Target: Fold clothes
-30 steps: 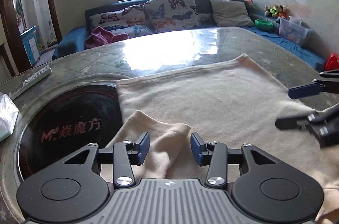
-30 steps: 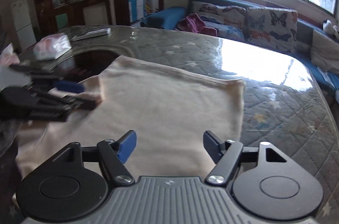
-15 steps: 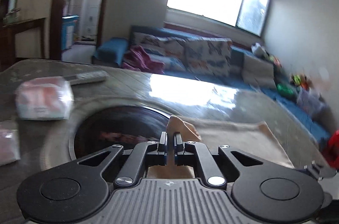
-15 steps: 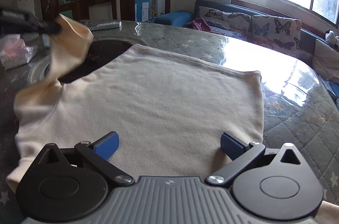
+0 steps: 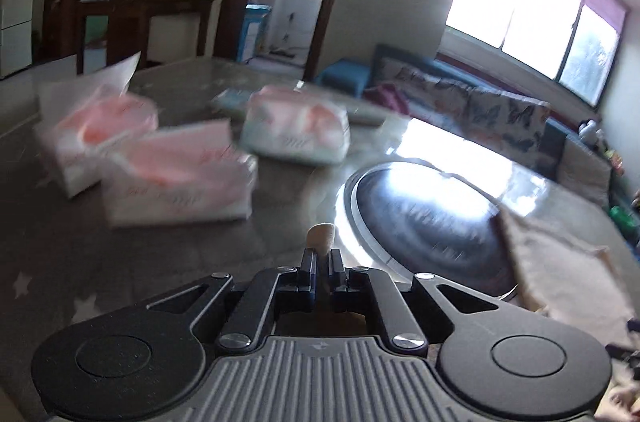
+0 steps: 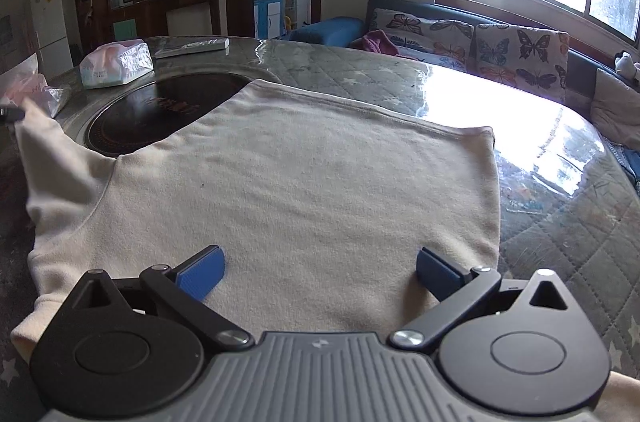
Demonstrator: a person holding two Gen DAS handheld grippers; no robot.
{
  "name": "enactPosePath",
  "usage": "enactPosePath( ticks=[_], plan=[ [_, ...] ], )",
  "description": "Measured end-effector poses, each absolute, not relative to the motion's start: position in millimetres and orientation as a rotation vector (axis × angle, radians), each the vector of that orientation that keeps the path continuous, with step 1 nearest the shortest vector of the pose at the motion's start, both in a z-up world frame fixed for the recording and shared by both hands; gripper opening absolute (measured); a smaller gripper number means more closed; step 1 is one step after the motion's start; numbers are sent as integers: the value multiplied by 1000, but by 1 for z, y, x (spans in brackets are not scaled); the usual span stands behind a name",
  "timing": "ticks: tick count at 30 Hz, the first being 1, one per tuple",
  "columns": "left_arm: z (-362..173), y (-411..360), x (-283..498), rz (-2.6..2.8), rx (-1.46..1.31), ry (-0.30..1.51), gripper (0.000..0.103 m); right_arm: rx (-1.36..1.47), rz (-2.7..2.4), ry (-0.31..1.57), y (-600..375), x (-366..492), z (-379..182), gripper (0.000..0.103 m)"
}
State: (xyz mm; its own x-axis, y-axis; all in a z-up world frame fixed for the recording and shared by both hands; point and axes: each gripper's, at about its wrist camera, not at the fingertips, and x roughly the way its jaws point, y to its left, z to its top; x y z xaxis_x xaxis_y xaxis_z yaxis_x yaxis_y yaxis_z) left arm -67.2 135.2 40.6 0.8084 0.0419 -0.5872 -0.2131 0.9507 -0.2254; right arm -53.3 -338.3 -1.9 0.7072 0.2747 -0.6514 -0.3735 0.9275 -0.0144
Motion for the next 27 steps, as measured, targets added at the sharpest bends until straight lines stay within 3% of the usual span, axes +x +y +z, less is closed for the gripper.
enactPosePath(
  ticks=[8, 16, 27],
  plan=[
    [40, 137, -72, 218, -278, 639, 10, -147, 365, 704, -338, -52, -2, 103],
    [46, 83, -48, 6, -196, 644, 10, -139, 414, 719, -337, -60, 15, 103],
    [28, 71, -19, 81, -21, 700, 13, -335, 452, 679, -331, -121, 19, 103]
  ],
)
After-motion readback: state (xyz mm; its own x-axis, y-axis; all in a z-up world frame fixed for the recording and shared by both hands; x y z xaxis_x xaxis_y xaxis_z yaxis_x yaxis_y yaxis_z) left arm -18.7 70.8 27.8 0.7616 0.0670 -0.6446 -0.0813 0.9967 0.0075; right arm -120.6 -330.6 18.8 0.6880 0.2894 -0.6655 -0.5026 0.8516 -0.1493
